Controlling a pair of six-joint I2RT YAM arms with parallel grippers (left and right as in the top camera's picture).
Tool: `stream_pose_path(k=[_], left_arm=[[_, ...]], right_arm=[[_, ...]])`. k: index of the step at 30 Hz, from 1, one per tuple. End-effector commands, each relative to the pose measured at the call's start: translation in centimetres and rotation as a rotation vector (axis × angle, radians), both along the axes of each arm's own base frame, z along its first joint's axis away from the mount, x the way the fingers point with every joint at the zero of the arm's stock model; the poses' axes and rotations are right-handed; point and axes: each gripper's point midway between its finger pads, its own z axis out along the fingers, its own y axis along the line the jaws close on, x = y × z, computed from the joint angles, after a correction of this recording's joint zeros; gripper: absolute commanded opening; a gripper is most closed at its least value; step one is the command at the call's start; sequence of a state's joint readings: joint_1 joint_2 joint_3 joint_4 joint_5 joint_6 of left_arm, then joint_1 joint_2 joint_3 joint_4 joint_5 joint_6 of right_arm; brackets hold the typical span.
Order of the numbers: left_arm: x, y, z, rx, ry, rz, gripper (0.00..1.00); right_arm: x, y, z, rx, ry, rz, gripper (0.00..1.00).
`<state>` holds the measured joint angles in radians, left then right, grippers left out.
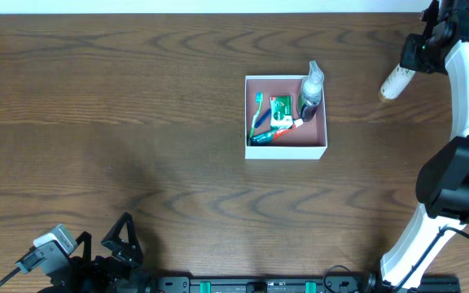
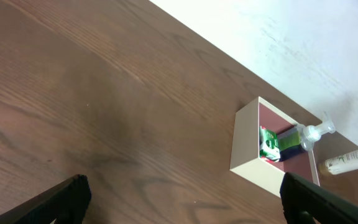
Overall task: Pack container
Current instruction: 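Grasp the white cream tube with the right gripper and lift it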
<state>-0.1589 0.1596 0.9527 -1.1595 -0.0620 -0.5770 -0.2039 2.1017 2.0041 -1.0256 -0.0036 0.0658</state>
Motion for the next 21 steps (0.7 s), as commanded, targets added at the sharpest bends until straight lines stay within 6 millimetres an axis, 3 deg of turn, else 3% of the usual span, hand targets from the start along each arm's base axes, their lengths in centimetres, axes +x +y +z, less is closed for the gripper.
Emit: stream_pose_path(k=[1, 5, 10, 13, 18, 21], left_arm=[[0.0, 0.1, 0.0, -0.004, -0.004, 0.007, 0.98], [0.0, 0.1, 0.0, -0.004, -0.004, 0.006, 0.98], [0.0, 0.1, 0.0, -0.004, -0.004, 0.006, 0.98], [0.0, 0.1, 0.0, -0.004, -0.004, 0.006, 0.98], [0.0, 0.1, 0.0, -0.004, -0.004, 0.006, 0.98], [0.0, 0.1, 0.0, -0.004, -0.004, 0.006, 0.98]], right_arm=[[-1.2, 0.6, 3.6, 0.010, -0.048, 0.013, 0.01], [-4.0, 1.2, 9.0, 0.002, -0.116, 0.004, 0.01], [-10.1, 2.7, 16.2, 0.016, -0.205, -0.026, 0.01], [-13.8, 4.9, 19.5, 0.082, -0.260, -0.001, 0.01], [-18.8, 8.8, 21.6, 0.196, -0.270, 0.087, 0.02], [-19.6, 9.6, 21.3, 0.204, -0.245, 0.108, 0.02]])
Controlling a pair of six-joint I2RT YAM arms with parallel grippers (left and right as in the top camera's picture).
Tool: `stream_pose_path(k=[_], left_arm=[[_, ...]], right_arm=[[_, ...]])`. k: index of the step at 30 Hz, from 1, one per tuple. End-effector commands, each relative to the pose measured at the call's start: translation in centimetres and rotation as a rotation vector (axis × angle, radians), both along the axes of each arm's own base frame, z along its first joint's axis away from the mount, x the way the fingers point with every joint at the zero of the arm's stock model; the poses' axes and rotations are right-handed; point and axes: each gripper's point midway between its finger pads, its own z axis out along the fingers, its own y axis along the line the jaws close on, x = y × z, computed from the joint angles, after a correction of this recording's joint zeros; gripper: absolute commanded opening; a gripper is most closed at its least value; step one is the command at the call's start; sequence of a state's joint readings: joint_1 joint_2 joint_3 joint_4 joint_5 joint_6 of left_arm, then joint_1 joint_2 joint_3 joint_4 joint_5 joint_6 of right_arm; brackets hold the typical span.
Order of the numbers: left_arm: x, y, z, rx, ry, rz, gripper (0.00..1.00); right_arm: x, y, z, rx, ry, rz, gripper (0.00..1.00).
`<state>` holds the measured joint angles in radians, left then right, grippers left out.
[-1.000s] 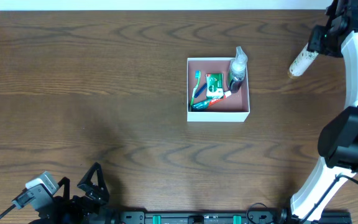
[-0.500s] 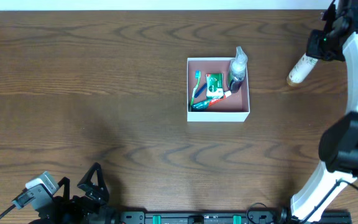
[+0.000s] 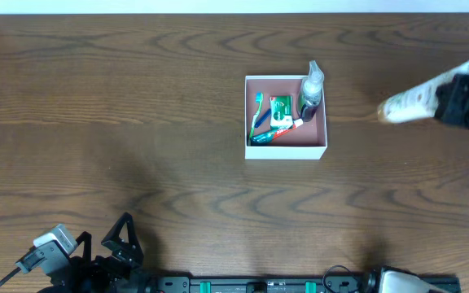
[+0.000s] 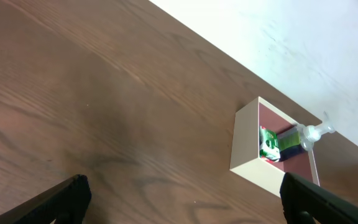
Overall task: Pack container
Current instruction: 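Grasp the white cream tube with the right gripper and lift it, then carry the cream tube left and lower it into the box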
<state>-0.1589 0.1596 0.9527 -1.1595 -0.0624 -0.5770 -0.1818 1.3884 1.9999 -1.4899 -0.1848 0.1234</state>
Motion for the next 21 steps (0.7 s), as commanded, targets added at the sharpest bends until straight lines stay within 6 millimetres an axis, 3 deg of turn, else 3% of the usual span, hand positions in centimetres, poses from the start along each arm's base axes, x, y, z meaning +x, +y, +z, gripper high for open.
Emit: stream_pose_path(k=[1, 6, 13, 21], left_arm=[[0.0, 0.1, 0.0, -0.004, -0.004, 0.006, 0.98], [0.0, 0.1, 0.0, -0.004, -0.004, 0.006, 0.98], [0.0, 0.1, 0.0, -0.004, -0.004, 0.006, 0.98], [0.0, 0.1, 0.0, -0.004, -0.004, 0.006, 0.98]], right_arm=[[0.9, 1.9, -1.0, 0.067, 0.036, 0.055, 0.02], [1.3, 4.5, -3.6, 0.096, 0.102, 0.108, 0.02], [3.9, 8.9, -8.1, 0.119, 0.119, 0.184, 0.02], [5.5, 10.9, -12.3, -0.002, 0.104, 0.195, 0.02]])
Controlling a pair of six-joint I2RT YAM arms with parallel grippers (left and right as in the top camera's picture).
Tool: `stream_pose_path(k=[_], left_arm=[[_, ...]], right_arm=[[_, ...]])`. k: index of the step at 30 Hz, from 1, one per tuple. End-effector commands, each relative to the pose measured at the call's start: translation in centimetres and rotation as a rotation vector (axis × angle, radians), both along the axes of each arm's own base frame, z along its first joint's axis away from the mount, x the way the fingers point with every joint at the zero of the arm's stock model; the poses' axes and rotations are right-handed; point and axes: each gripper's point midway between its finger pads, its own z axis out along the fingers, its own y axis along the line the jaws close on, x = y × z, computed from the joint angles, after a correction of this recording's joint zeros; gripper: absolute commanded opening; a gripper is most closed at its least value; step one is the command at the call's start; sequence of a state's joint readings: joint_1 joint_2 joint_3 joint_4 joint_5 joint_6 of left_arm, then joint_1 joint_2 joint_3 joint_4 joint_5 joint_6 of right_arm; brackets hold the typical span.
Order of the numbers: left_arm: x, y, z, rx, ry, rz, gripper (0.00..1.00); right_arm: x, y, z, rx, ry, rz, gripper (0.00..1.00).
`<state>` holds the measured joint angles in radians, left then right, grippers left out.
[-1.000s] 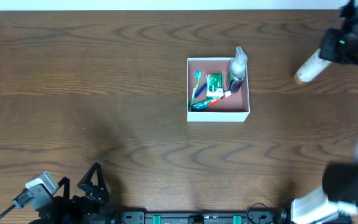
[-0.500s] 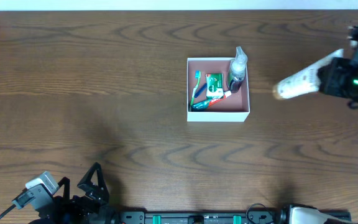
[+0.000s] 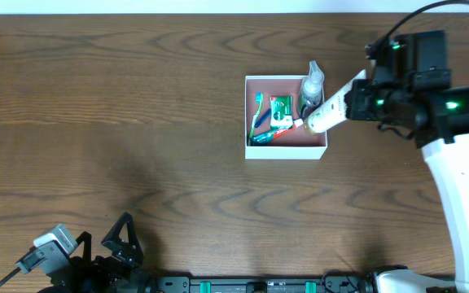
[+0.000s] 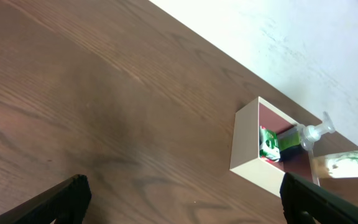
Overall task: Pack container
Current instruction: 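Carry the cream tube left and lower it into the box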
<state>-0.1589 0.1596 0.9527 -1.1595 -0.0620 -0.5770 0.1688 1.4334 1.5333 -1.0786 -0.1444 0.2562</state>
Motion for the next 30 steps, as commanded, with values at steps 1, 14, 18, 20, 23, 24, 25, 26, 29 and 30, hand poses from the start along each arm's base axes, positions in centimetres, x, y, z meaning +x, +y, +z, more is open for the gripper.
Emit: stream_pose_path(k=[1, 14, 18, 20, 23, 24, 25, 26, 29, 30], left_arm=[[0.0, 0.1, 0.0, -0.004, -0.004, 0.006, 0.98], [0.0, 0.1, 0.0, -0.004, -0.004, 0.006, 0.98], [0.0, 0.1, 0.0, -0.004, -0.004, 0.006, 0.98], [0.0, 0.1, 0.0, -0.004, -0.004, 0.006, 0.98], [0.0, 0.1, 0.0, -0.004, -0.004, 0.006, 0.98], [0.0, 0.1, 0.0, -0.004, -0.004, 0.006, 0.98], [0.0, 0.1, 0.0, -0.004, -0.004, 0.006, 0.98], [0.0, 0.1, 0.0, -0.004, -0.004, 0.006, 0.98], [0.0, 0.1, 0.0, -0.004, -0.004, 0.006, 0.98], [0.0, 0.1, 0.0, -0.004, -0.004, 0.006, 0.98]], right_arm=[[0.1, 0.5, -0.7, -0.062, -0.023, -0.019, 0.02], [0.4, 2.9, -5.0, -0.135, -0.005, 0.038, 0.01], [0.9, 2.2, -6.6, -0.192, 0.028, 0.013, 0.01], [1.2, 2.2, -7.3, -0.201, 0.045, 0.014, 0.01], [1.4, 2.3, -8.3, -0.209, 0.069, 0.016, 0.01], [1.5, 2.3, -8.7, -0.211, 0.077, 0.017, 0.01], [1.6, 2.3, -9.0, -0.213, 0.085, 0.018, 0.01], [1.7, 2.4, -9.3, -0.216, 0.091, 0.018, 0.01], [1.9, 2.5, -10.2, -0.222, 0.109, 0.021, 0.01], [2.0, 2.6, -10.4, -0.223, 0.113, 0.022, 0.01]])
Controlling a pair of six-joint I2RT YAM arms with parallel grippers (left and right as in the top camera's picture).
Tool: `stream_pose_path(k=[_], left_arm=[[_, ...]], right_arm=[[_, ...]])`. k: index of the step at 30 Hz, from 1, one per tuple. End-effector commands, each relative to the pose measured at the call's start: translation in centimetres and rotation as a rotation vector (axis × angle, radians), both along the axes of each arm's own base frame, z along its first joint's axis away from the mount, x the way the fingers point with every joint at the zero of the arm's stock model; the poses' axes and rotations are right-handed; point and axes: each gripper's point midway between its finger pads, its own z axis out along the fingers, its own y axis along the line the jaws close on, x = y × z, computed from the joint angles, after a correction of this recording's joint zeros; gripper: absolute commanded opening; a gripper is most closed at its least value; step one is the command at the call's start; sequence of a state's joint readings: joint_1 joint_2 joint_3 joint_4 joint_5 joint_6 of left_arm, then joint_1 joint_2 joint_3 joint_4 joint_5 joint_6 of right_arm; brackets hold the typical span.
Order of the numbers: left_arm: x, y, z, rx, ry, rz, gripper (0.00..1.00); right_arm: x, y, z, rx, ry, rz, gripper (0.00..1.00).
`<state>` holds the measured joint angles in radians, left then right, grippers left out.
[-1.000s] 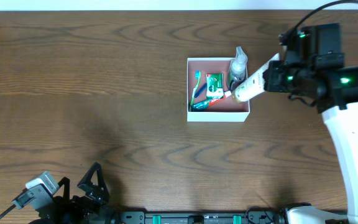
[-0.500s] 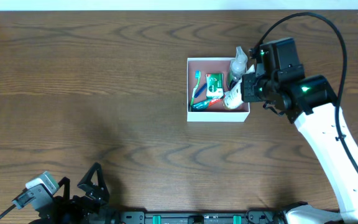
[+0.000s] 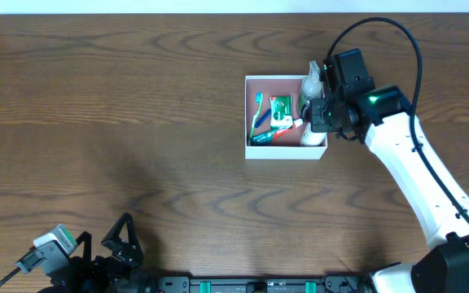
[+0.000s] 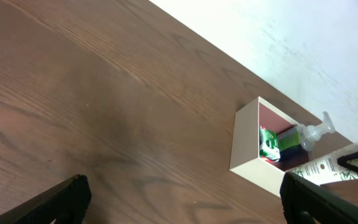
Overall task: Pack container
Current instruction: 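Carry the cream tube left and lower it into the box, then open the right gripper to release the cream tube in the box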
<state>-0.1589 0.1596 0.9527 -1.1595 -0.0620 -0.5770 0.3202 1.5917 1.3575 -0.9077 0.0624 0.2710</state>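
Note:
The white open box [image 3: 255,151] stands mid-table and holds a blue-green toothbrush [image 3: 258,114], a green packet [image 3: 280,110] and a clear spray bottle [image 3: 312,77]. My right gripper [image 3: 322,114] is shut on a white tube [image 3: 309,135] at the box's right wall. The tube's lower end sits inside the front right corner. In the left wrist view the tube [image 4: 319,168] leans over the box [image 4: 247,149], beside the spray bottle [image 4: 309,132]. My left gripper [image 4: 179,202] stands wide open and empty, low at the table's front left [image 3: 124,234].
Bare brown wood table [image 3: 120,106] surrounds the box on all sides. A white wall [image 4: 303,37] runs along the far edge. The right arm [image 3: 418,175] slants from the front right toward the box.
My right gripper has moved left and down from just right of the box to its right wall. The tube's end, then over the rim, is now inside the box. The left arm stayed still.
The right gripper was at the far right of the table with the white tube by it. Then it held the tube raised at the right edge. Later the tube reached the box's right rim, and now its end is in the box.

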Motion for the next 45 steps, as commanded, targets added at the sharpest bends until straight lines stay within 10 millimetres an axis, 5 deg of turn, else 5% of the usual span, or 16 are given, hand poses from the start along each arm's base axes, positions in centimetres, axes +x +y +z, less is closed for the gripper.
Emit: stream_pose_path(k=[1, 8, 18, 25, 39, 41, 45], left_arm=[[0.0, 0.1, 0.0, -0.004, -0.004, 0.006, 0.98], [0.0, 0.1, 0.0, -0.004, -0.004, 0.006, 0.98], [0.0, 0.1, 0.0, -0.004, -0.004, 0.006, 0.98], [0.0, 0.1, 0.0, -0.004, -0.004, 0.006, 0.98], [0.0, 0.1, 0.0, -0.004, -0.004, 0.006, 0.98], [0.0, 0.1, 0.0, -0.004, -0.004, 0.006, 0.98], [0.0, 0.1, 0.0, -0.004, -0.004, 0.006, 0.98]], right_arm=[[0.6, 0.1, -0.6, -0.018, -0.001, -0.013, 0.01], [1.1, 0.3, -1.2, -0.019, 0.001, -0.013, 0.03], [1.4, -0.3, -1.1, -0.053, -0.015, -0.018, 0.22], [1.8, -0.1, -0.4, -0.046, -0.033, -0.019, 0.47], [3.4, 0.2, 7.1, -0.017, -0.141, -0.030, 0.61], [3.6, -0.3, 8.7, -0.037, -0.171, -0.046, 0.67], [3.5, -1.7, 12.8, -0.078, -0.235, -0.086, 0.95]])
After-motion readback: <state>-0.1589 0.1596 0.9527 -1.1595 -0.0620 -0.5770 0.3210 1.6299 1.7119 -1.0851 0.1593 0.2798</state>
